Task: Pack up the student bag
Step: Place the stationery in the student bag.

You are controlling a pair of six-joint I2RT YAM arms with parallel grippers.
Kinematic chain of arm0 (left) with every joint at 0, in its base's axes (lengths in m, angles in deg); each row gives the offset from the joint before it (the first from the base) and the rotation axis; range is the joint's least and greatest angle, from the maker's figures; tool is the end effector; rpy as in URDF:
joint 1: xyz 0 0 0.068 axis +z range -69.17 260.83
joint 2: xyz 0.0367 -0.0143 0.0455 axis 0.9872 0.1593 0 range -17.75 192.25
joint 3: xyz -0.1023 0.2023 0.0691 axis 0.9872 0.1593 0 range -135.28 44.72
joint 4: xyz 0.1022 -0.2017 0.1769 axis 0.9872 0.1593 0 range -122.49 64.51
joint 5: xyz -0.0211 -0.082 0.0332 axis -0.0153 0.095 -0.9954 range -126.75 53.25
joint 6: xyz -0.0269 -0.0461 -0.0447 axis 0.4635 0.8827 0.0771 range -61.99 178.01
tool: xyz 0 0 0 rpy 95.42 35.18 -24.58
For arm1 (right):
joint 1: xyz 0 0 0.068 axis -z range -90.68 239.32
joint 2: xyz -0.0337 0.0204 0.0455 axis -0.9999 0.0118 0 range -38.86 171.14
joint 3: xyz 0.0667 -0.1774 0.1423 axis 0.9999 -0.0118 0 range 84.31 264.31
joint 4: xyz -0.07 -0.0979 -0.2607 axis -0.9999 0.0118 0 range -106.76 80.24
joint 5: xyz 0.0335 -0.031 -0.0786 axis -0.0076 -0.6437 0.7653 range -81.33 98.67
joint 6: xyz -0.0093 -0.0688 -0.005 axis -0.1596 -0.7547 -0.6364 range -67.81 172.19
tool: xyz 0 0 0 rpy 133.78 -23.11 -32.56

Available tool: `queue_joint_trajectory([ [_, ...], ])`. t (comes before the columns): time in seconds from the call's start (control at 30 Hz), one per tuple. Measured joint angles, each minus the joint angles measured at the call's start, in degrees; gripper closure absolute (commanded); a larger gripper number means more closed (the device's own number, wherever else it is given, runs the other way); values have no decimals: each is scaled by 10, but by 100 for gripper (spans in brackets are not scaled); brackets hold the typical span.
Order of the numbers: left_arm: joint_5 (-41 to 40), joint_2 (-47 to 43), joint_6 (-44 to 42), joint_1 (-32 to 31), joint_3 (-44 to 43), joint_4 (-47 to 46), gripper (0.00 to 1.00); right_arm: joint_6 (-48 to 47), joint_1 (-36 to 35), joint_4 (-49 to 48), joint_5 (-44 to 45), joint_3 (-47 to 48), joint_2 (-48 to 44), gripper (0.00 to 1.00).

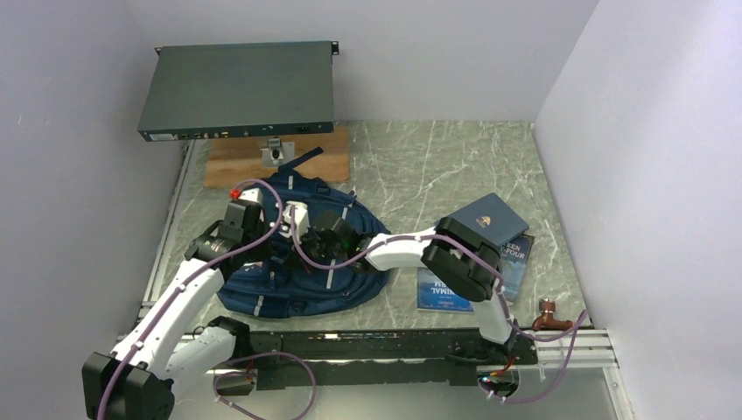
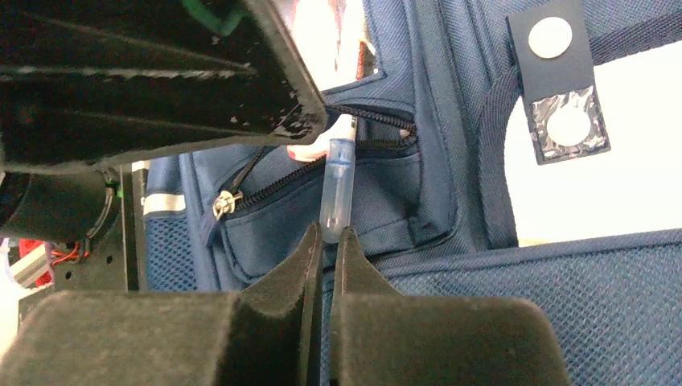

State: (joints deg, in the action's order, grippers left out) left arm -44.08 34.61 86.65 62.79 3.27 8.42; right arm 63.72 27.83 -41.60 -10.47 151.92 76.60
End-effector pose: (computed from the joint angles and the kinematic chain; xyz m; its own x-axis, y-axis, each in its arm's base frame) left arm 0.2309 -0.0676 0.1981 -0.7672 -0.2500 -0.5906 -0.1544 0.9658 -0.2083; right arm 0.2041 0.4149 0.1068 -0.3776 -0.2994 -0.8763 -0.9172 0.2506 0.3096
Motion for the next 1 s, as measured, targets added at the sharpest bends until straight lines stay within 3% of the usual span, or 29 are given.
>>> queue_joint_trajectory([
  [0.3, -18, -26, 2, 2, 23, -8, 99, 0, 3, 34, -26, 74, 49, 100],
  [0.47, -26, -33, 2, 4, 23, -8, 87, 0, 11, 14, -66, 87, 77, 100],
  [0.53, -17, -34, 7, 4, 23, -7, 78, -3, 16, 6, -82, 88, 81, 100],
  [0.63, 14, -34, 12, 3, 21, -1, 49, -10, 18, -11, -88, 87, 82, 100],
  [0.73, 35, -40, 13, 7, 11, 23, 29, -15, 19, -37, -87, 82, 82, 100],
  [0.83, 51, -55, 13, 26, -9, 48, 17, -18, 19, -46, -90, 82, 82, 100],
  [1.0, 63, -79, -4, 118, -64, 82, 10, -20, 17, -48, -96, 109, 86, 100],
])
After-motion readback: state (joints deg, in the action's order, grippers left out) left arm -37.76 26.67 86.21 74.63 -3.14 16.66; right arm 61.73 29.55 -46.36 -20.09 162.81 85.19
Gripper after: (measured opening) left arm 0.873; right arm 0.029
